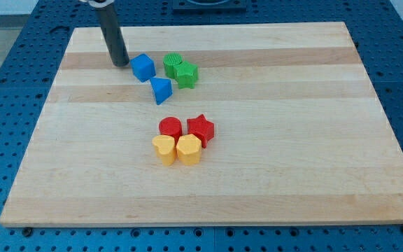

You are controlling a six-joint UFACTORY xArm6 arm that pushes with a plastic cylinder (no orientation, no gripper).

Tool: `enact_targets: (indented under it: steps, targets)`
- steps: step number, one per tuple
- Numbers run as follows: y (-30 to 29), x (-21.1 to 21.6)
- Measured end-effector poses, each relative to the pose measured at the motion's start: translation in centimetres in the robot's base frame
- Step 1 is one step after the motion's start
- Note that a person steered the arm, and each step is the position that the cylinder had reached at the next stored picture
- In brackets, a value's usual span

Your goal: Nudge the blue triangle towards up

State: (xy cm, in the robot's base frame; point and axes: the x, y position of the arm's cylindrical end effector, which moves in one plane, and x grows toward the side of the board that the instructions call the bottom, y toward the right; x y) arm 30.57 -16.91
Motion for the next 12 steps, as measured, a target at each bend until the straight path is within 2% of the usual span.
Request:
enact_targets:
  steps: [2,3,4,5,6,7,9,12]
  targets:
    - [5.4,1.4]
    - [3.3,1.7]
    - [-1.9,5.0]
    - [-3.0,10.2]
    - [-1.5,14.3]
    - [1.2,14.1]
    - [5.2,8.7]
    - [6.9,11.8]
